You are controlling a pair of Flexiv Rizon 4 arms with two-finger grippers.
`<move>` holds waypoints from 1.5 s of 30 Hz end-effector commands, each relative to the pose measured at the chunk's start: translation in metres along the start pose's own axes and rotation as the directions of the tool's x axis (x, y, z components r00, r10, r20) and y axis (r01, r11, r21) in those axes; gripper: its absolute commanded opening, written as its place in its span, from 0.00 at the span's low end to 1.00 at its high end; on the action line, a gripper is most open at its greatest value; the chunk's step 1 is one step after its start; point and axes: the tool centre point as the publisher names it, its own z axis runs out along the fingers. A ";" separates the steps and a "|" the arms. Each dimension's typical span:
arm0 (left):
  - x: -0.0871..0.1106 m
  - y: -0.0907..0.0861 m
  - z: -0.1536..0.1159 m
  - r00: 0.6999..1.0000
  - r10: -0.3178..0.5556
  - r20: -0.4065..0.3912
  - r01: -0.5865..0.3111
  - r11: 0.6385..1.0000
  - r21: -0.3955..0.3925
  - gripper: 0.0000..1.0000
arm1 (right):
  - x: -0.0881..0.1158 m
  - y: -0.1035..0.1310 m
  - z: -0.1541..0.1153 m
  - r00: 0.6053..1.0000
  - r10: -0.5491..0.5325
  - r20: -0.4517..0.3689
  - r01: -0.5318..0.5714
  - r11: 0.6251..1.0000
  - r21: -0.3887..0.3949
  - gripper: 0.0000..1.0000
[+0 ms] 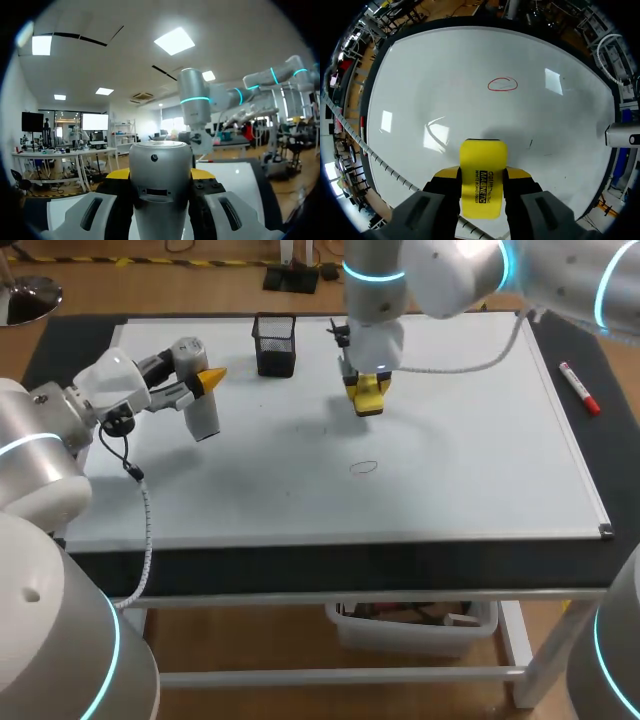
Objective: Pick up the inspection probe, press it on each red-marked spot on the whiteboard one by one, put down the probe, pick up the eraser, and wipe off all the red marks.
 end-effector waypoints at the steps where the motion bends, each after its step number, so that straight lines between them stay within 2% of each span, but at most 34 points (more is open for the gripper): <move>1: 0.001 0.000 0.002 1.000 0.002 0.006 -0.002 1.000 0.004 0.00 | -0.008 -0.010 0.009 1.000 0.001 -0.028 -0.002 1.000 -0.029 0.00; 9: 0.001 0.000 0.002 1.000 0.002 0.006 -0.002 1.000 0.004 0.00 | -0.013 -0.016 0.018 1.000 0.004 -0.013 -0.005 0.999 -0.049 0.00; 24: 0.001 0.000 0.002 1.000 0.002 0.006 -0.002 1.000 0.004 0.00 | -0.009 -0.019 0.032 1.000 0.025 -0.008 -0.026 0.997 -0.075 0.00; 45: 0.001 0.000 0.002 1.000 0.002 0.006 -0.002 1.000 0.004 0.00 | 0.031 -0.021 0.046 0.995 0.094 -0.040 -0.097 0.991 -0.088 0.00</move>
